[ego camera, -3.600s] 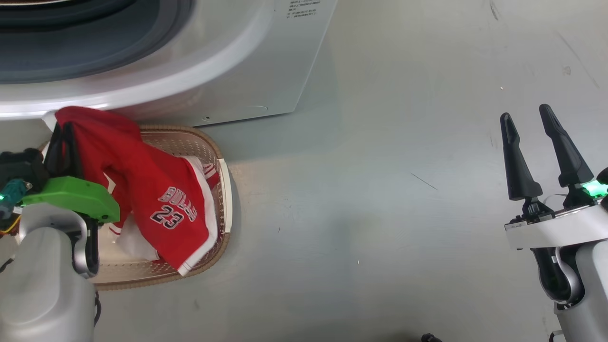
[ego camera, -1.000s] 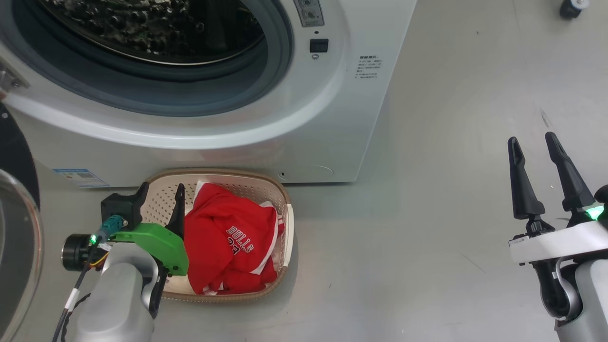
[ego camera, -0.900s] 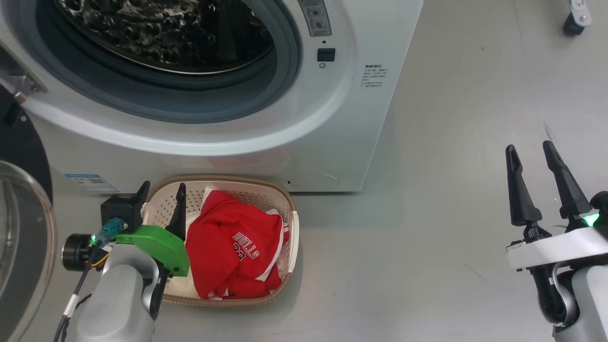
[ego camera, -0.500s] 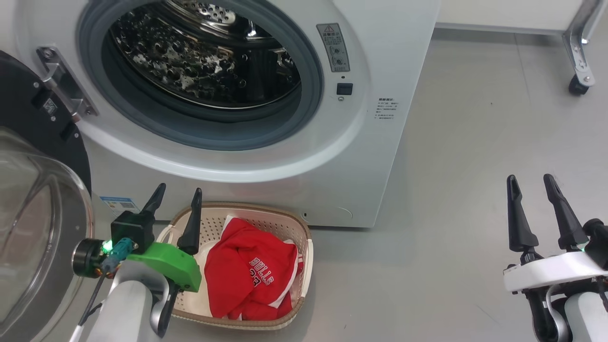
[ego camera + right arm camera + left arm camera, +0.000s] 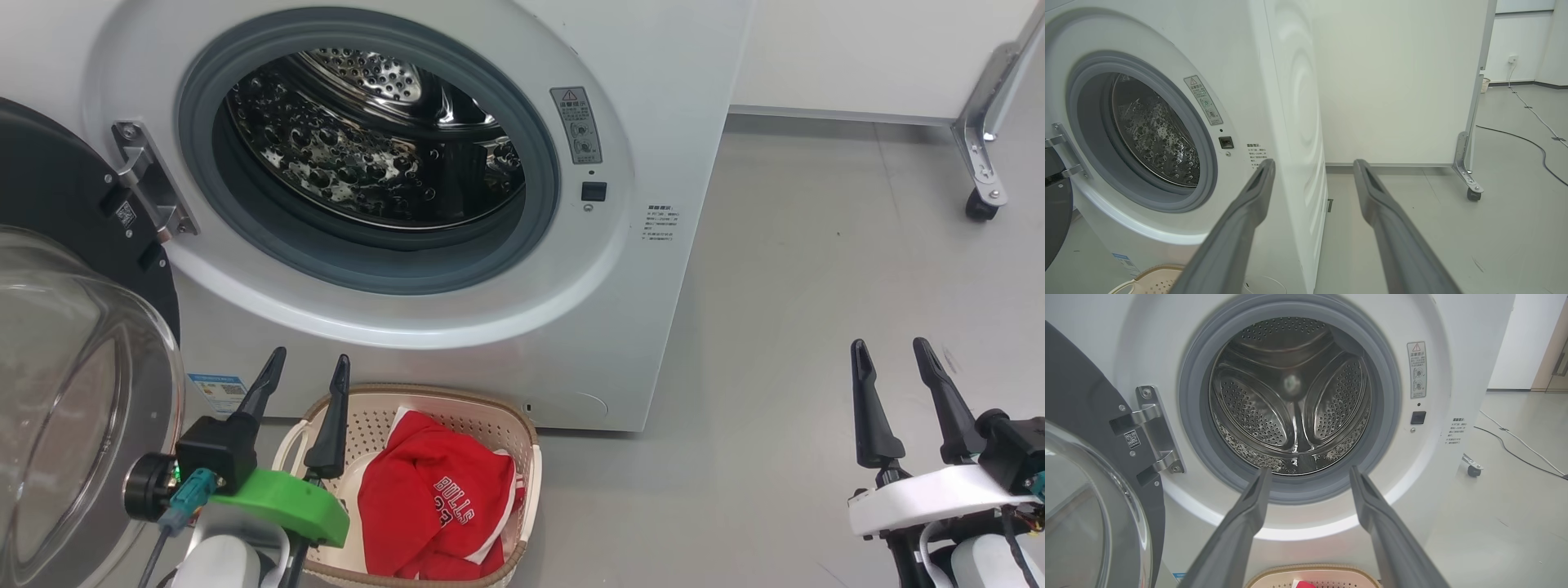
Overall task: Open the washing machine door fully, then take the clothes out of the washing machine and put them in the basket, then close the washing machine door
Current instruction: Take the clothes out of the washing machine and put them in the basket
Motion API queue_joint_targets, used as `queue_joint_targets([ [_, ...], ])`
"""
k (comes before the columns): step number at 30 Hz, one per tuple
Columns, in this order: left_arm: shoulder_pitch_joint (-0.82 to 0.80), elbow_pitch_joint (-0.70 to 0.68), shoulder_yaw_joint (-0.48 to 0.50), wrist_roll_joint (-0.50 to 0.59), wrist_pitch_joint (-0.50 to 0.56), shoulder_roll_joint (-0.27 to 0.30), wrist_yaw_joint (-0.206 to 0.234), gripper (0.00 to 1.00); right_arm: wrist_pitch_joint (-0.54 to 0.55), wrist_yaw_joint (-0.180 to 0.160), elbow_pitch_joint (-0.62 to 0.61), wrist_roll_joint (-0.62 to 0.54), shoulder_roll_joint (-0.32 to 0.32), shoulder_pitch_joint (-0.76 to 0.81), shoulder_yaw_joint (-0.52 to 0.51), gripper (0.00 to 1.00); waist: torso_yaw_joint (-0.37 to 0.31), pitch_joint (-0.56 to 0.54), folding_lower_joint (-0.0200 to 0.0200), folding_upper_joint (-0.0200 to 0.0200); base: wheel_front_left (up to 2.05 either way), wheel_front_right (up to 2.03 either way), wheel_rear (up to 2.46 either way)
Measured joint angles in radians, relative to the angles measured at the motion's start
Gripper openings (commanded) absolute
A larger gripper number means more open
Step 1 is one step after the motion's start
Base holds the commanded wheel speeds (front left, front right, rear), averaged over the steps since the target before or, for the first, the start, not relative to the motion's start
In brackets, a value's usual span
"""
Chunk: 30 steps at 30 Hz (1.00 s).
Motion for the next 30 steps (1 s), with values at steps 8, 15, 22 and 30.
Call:
queue_joint_targets([
  [8, 0.067, -0.045, -0.010, 0.000, 0.000, 0.001, 0.000, 1.00, 0.000, 0.000, -0.006, -0.005, 0.008, 0.003, 0.000, 1.00, -0.010, -0.005, 0.0000, 0.0000, 0.00, 0.00, 0.00],
  [15, 0.101, -0.088, -0.012, 0.000, 0.000, 0.001, 0.000, 1.00, 0.000, 0.000, -0.014, -0.008, 0.011, 0.011, 0.000, 1.00, -0.017, -0.005, 0.0000, 0.0000, 0.00, 0.00, 0.00],
  [22, 0.124, -0.125, -0.016, 0.000, 0.000, 0.003, 0.000, 1.00, 0.000, 0.000, -0.019, -0.009, 0.017, 0.013, -0.003, 1.00, -0.022, 0.000, 0.0000, 0.0000, 0.00, 0.00, 0.00],
  [30, 0.141, -0.150, -0.017, 0.000, 0.000, 0.004, 0.000, 1.00, 0.000, 0.000, -0.022, -0.013, 0.020, 0.013, -0.005, 1.00, -0.027, 0.004, 0.0000, 0.0000, 0.00, 0.00, 0.00],
])
